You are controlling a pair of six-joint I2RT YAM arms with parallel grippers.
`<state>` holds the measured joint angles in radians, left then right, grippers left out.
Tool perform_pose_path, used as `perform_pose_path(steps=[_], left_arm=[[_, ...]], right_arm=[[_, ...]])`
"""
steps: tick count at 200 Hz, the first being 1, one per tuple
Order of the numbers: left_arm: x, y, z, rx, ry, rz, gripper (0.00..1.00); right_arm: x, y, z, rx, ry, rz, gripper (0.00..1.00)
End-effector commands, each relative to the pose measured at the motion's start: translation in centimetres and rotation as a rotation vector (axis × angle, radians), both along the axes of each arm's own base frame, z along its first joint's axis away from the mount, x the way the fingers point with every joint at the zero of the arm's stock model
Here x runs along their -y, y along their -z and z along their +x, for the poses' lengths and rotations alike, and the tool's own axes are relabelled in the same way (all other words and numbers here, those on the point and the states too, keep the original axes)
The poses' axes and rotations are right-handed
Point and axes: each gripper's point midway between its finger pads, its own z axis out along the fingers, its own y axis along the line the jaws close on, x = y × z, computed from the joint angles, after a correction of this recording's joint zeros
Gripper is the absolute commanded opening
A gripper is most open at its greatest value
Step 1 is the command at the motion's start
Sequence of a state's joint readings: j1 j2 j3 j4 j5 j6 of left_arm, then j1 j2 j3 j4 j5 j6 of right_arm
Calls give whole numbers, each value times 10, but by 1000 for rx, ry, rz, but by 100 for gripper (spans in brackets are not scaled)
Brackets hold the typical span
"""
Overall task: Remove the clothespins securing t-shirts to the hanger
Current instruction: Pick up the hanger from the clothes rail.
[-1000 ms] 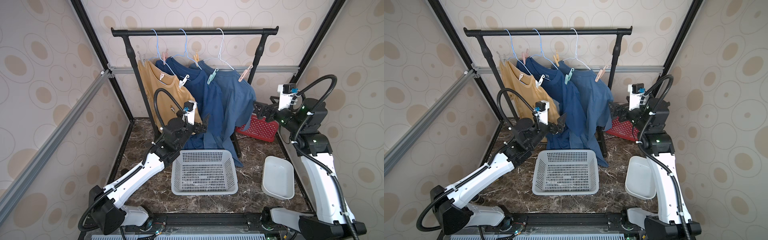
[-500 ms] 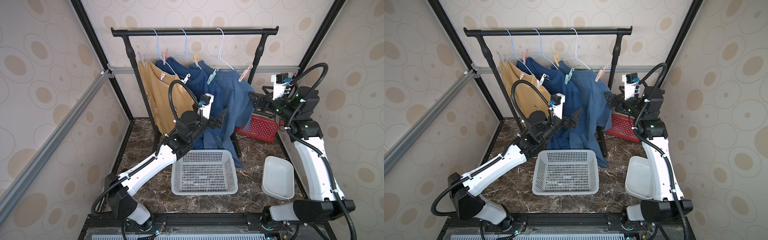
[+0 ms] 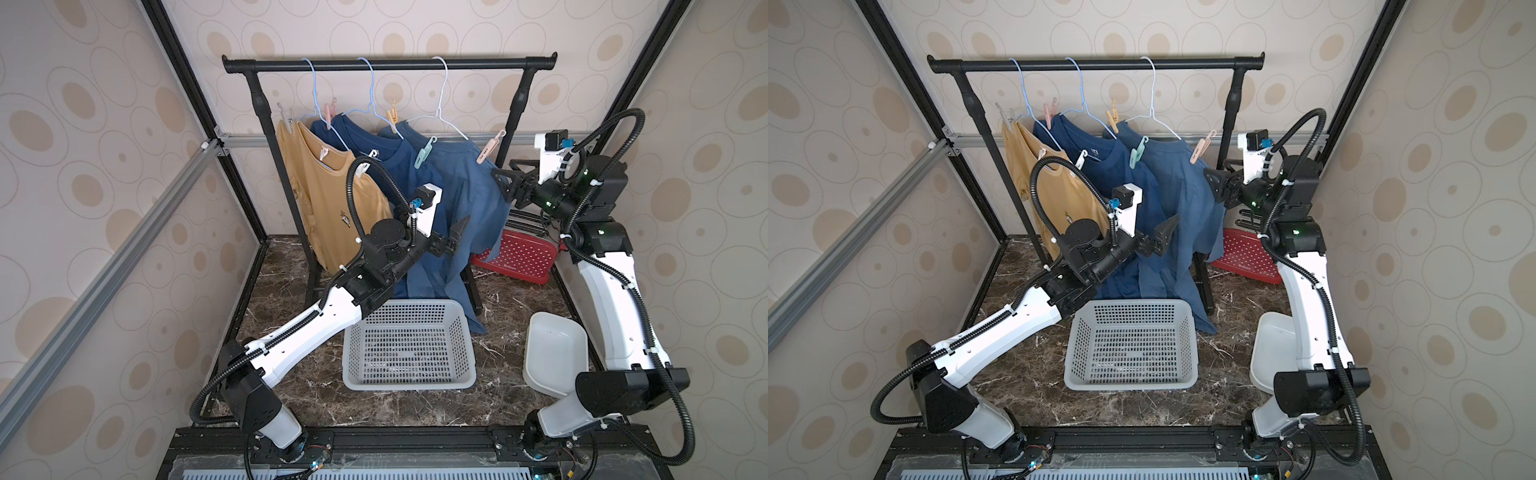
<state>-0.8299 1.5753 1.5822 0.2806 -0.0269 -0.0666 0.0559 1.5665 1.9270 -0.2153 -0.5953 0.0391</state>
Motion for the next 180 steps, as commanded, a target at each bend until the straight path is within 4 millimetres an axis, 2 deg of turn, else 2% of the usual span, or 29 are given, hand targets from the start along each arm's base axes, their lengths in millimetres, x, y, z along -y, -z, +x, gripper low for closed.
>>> perform_pose_path(steps=[1, 94, 125, 164, 180], left_arm=[[0, -32, -8, 64, 17, -51, 99], [4, -41, -12, 83, 50, -82, 99], [3, -39, -11, 78, 44, -83, 99], [2, -38, -11, 78, 37, -81, 99], [1, -37, -11, 78, 34, -78, 99]], right_arm=[[-8, -13, -3, 23, -60, 22, 58], [-20, -12, -5, 7, -114, 41, 30], [-24, -9, -6, -1, -125, 40, 25], [-31, -7, -7, -2, -137, 32, 27], [-31, -7, -7, 0, -137, 32, 25]])
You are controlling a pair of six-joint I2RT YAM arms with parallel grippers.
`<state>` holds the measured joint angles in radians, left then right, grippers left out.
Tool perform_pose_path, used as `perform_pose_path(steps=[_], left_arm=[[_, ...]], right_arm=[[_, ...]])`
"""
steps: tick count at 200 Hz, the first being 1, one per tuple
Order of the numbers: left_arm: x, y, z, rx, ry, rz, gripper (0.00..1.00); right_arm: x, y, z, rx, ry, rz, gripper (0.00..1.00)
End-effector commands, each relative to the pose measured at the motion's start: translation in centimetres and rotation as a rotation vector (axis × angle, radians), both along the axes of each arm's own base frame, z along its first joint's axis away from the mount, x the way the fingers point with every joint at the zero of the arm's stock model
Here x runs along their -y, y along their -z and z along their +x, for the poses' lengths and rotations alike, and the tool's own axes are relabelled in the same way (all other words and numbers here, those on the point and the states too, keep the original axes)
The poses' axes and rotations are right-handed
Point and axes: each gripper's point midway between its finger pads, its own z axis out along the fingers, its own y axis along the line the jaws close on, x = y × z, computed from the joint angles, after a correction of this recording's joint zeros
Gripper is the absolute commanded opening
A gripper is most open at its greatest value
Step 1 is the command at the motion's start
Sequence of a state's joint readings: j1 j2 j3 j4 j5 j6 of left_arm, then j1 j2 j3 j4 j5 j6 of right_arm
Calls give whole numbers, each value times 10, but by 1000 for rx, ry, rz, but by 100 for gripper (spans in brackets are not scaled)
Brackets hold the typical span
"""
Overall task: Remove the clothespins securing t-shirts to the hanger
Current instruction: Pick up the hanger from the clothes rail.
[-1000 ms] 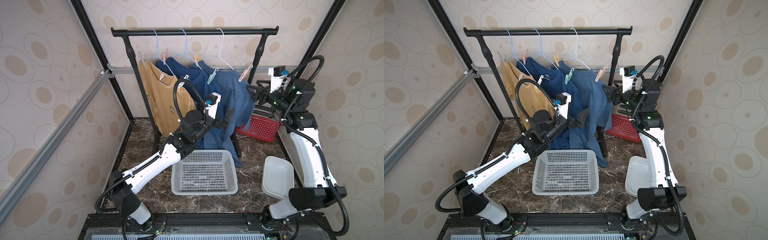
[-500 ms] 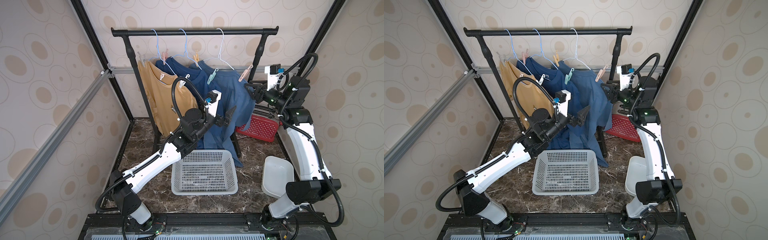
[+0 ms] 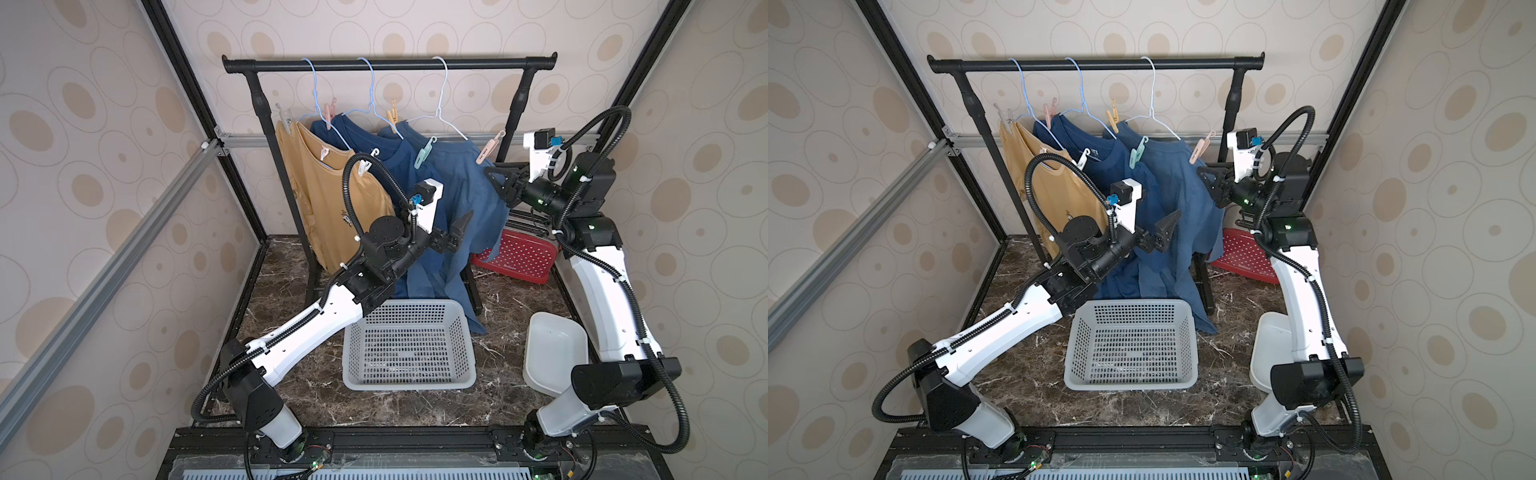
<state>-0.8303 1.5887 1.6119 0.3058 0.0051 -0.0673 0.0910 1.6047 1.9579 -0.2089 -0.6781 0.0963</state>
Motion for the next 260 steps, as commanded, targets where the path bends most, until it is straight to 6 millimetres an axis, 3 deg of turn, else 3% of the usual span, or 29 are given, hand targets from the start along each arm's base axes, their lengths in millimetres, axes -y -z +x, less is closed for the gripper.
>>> perform_pose_path(steps=[1, 33, 73, 184, 260], left_arm=[[-4, -23, -7, 44, 3, -53, 99], [-7, -21, -7, 42, -9, -51, 99], [-12, -18, -7, 40, -31, -43, 99], [-30, -8, -11, 28, -89, -31, 99], [-45, 7, -16, -1, -128, 15, 99]], right_arm=[[-5, -10, -4, 39, -16, -5, 25], [-3, -14, -6, 50, 2, -1, 0], [-1, -25, -16, 87, 31, 10, 0], [10, -83, -64, 222, 68, 96, 0], [21, -85, -97, 259, 127, 33, 0]])
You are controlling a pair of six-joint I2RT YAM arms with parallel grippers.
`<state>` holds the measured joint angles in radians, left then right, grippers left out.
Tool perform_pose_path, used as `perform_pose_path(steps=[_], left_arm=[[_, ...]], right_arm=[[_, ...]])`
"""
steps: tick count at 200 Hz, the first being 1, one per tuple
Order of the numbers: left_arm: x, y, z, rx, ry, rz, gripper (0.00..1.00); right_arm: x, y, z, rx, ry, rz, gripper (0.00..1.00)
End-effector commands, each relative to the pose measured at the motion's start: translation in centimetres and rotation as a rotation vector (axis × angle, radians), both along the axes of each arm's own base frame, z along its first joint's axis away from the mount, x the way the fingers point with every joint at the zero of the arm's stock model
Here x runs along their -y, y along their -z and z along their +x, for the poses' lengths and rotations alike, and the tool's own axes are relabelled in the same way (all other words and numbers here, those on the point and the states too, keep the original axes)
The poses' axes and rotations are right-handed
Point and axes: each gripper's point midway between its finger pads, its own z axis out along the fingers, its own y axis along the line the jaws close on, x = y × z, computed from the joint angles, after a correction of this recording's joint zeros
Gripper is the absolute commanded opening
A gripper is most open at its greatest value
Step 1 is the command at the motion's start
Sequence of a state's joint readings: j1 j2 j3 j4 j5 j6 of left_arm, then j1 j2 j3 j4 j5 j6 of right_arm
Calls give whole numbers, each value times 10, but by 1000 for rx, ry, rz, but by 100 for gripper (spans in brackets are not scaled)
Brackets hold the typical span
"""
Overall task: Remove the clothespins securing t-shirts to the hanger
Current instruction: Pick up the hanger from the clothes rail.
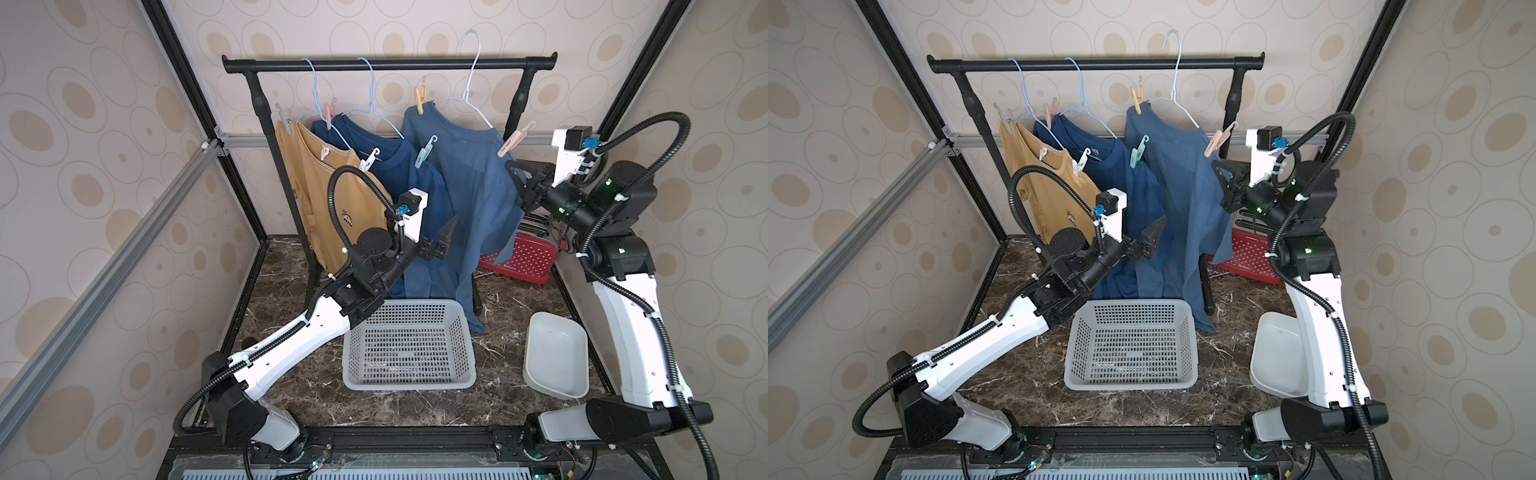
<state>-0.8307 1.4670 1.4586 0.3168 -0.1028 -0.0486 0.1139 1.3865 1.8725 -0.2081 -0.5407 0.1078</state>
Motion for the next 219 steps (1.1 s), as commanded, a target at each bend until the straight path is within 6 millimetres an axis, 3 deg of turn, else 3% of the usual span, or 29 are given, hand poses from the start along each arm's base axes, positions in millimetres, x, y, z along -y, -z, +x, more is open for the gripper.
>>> perform_pose_path(steps=[1, 67, 108, 137, 168, 219], left_arm=[[-10, -8, -8, 19, -20, 5, 99], [-30, 32, -10, -72, -90, 62, 99], [-40, 41, -12, -89, -121, 125, 99], [-53, 38, -16, -94, -145, 123, 99], [-76, 55, -13, -174, -160, 77, 99], [-98, 68, -20, -193, -202, 72, 99]], right_arm=[[4, -33, -28, 134, 18, -11, 0], [11, -19, -53, 110, 49, -21, 0], [18, -15, -86, 112, 75, -45, 0], [21, -29, -120, 144, 66, -45, 0], [23, -54, -156, 206, 56, -39, 0], [23, -90, -192, 293, 28, -25, 0]])
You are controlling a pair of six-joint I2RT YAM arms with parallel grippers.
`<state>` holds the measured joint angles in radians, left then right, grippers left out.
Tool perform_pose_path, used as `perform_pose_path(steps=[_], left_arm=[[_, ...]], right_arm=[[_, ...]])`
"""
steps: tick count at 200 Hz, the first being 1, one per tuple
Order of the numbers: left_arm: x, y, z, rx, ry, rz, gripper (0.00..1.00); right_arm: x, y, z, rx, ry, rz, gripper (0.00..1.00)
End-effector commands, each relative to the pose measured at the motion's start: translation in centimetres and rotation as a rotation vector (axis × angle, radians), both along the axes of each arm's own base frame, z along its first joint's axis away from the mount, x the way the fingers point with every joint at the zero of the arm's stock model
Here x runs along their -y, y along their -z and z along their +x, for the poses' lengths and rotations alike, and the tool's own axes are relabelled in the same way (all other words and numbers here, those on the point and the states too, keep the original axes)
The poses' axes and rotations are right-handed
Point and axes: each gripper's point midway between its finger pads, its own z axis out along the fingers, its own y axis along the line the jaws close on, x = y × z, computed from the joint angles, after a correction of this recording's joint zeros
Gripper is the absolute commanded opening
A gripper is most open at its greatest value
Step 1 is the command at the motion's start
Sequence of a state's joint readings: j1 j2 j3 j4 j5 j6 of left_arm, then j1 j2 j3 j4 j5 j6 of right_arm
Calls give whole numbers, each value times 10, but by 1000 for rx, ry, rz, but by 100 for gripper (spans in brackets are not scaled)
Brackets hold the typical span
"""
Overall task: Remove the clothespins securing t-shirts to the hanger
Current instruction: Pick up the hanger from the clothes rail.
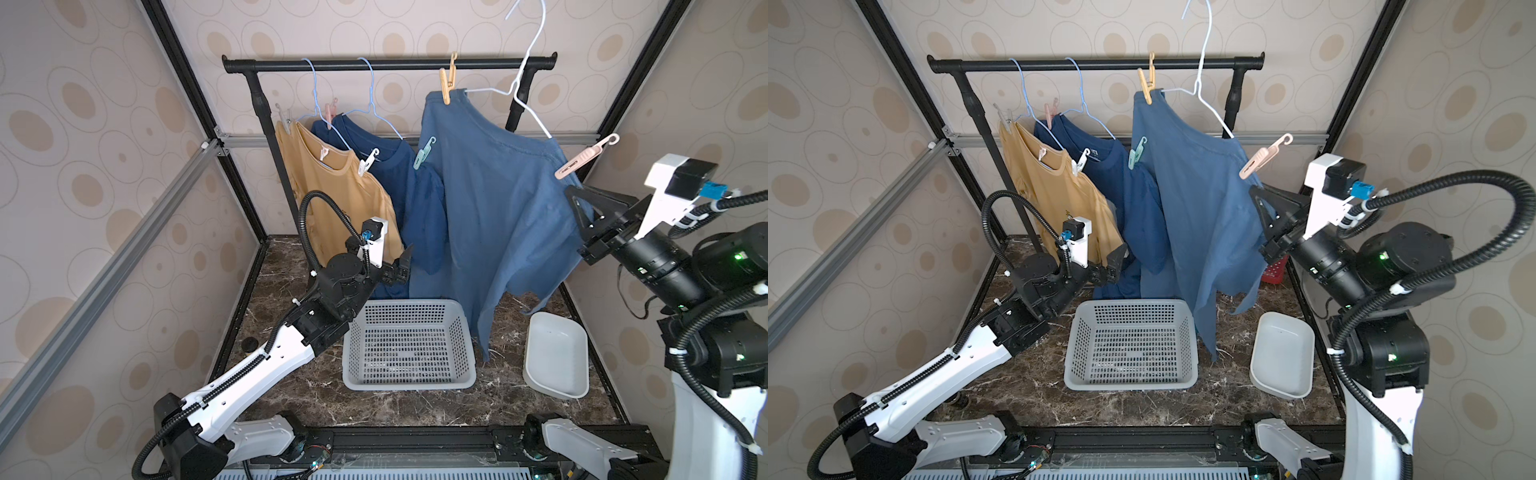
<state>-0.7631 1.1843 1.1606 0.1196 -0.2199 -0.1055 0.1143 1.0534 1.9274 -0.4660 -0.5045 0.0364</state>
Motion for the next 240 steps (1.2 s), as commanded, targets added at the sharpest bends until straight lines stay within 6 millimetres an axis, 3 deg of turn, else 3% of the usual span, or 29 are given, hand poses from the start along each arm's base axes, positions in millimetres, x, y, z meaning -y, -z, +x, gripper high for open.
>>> perform_pose_path(steps=[1, 68, 132, 183, 240], left_arm=[[-12, -5, -4, -2, -27, -18, 99], [-33, -8, -18, 5, -63, -4, 99], [-59, -8, -32, 10, -118, 16, 99], [-61, -13, -38, 10, -104, 0, 99], [-53, -28, -43, 21, -48, 9, 99]], right_arm=[[-1, -33, -31, 126, -24, 2, 0], [-7, -87, -70, 244, -151, 93, 0], [-6, -112, -98, 306, -210, 157, 0], [-11, -78, -95, 200, -247, 166, 0], [-20, -2, -81, 22, -268, 109, 0]])
